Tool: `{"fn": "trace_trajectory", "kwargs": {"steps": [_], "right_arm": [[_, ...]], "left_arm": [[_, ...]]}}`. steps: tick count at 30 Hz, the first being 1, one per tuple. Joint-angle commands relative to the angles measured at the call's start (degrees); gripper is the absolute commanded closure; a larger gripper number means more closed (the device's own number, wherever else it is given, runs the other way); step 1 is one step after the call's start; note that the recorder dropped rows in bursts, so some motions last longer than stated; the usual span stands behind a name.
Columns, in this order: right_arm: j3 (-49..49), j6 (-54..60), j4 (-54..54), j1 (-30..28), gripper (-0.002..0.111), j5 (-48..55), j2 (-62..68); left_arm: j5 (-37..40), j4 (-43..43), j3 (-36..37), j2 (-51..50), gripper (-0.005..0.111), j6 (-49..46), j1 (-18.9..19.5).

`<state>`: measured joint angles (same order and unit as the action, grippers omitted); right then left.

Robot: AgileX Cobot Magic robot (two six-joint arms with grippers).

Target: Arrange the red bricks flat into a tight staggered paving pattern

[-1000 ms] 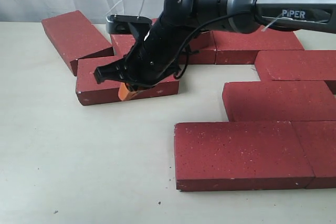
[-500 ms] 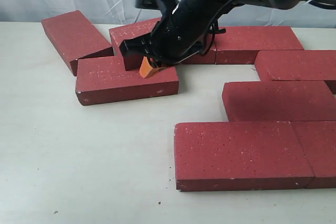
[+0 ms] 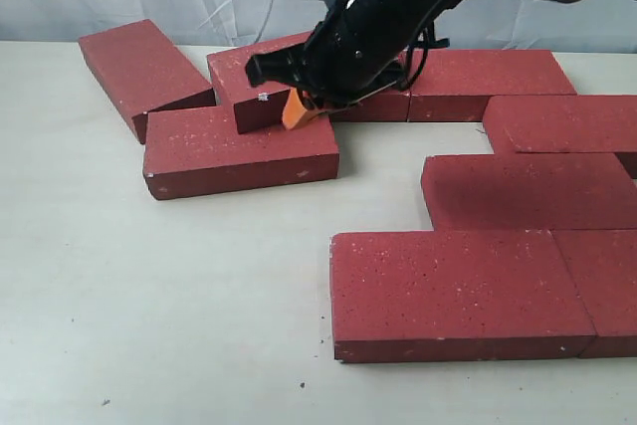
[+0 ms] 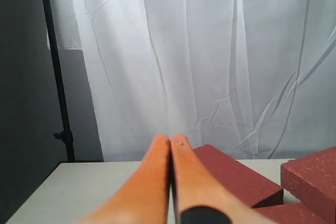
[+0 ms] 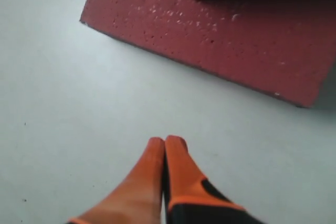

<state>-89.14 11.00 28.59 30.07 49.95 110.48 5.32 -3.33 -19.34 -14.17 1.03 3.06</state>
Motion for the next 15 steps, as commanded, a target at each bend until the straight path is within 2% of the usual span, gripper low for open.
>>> {"fn": "trace_trajectory", "kwargs": {"steps": [1,7,15], "right_arm": [[-0.3,-0.5,-1.1,-4.8,0.109,-0.5,-2.9],[-0.3,-0.5,-3.4,-8.5,0.109,1.9,-3.8],[-0.3,-0.5,-5.2,-8.8,0.109,1.9,-3.8]], "left_arm": [[4.5,-0.3,-6.8,-8.4,0.107,0.3,-0.3],[11.5,0.9,-15.5,-22.4,0.107,0.3,-0.3],[23.4,4.2,-27.0,-42.6,0.107,-0.2,-0.3]]}}
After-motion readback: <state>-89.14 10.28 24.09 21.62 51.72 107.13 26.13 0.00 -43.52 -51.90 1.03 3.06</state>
